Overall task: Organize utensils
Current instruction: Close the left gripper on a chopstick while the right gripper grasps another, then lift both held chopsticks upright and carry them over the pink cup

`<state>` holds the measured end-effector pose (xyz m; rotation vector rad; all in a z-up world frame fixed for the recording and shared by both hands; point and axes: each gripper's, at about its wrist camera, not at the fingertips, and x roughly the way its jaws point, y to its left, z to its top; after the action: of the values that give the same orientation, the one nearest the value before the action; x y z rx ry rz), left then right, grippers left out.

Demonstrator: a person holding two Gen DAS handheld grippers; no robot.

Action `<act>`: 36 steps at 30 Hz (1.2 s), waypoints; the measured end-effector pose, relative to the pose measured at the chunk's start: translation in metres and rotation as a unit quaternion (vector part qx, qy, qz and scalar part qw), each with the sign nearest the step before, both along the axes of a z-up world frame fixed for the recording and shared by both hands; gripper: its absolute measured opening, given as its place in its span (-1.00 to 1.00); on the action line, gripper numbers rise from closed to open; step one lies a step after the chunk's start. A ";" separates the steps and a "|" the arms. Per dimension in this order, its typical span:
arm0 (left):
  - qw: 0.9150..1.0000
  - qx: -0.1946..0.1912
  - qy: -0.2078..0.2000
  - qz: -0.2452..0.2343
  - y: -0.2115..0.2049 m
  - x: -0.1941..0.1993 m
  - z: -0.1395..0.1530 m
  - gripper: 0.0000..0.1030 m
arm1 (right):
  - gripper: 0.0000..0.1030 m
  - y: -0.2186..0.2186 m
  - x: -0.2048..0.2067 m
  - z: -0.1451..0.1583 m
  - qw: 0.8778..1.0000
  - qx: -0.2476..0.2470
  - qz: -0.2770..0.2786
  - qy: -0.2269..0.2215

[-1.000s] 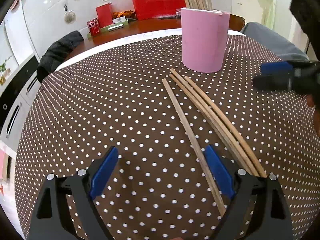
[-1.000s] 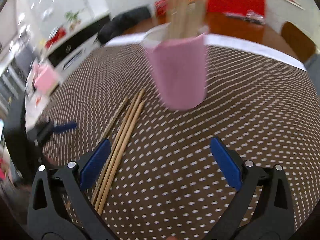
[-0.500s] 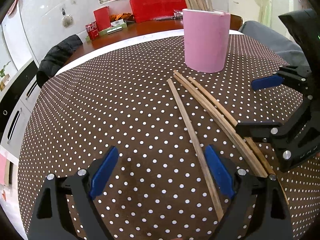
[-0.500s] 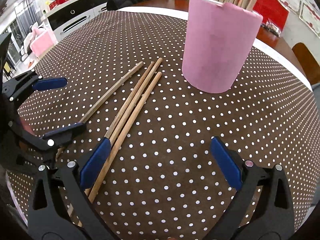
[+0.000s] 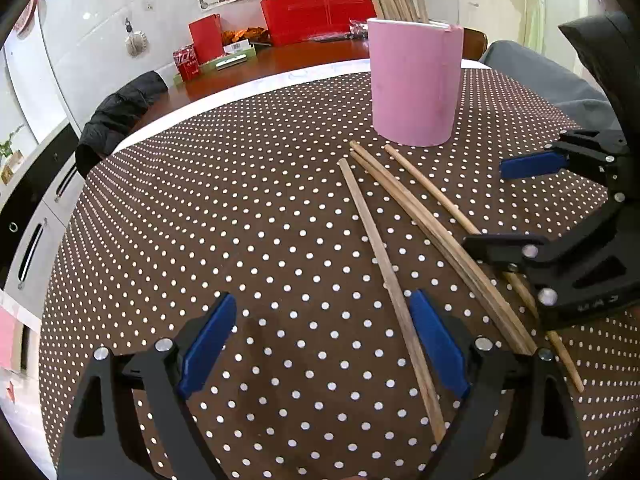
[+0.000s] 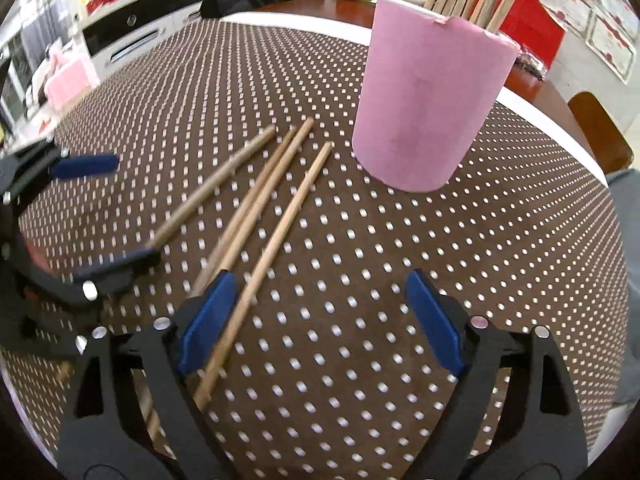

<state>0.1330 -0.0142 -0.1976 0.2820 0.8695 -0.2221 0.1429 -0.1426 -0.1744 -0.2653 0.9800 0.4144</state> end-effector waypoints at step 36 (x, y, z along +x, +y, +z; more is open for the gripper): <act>0.996 -0.085 -0.002 0.027 0.008 0.047 0.032 -0.88 | -0.89 -0.046 0.009 0.028 0.981 0.187 -0.016 -0.042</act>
<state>0.1803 -0.0066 -0.1661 0.1007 0.8469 -0.2442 0.1524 -0.1884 -0.1464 0.0720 0.8053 0.5449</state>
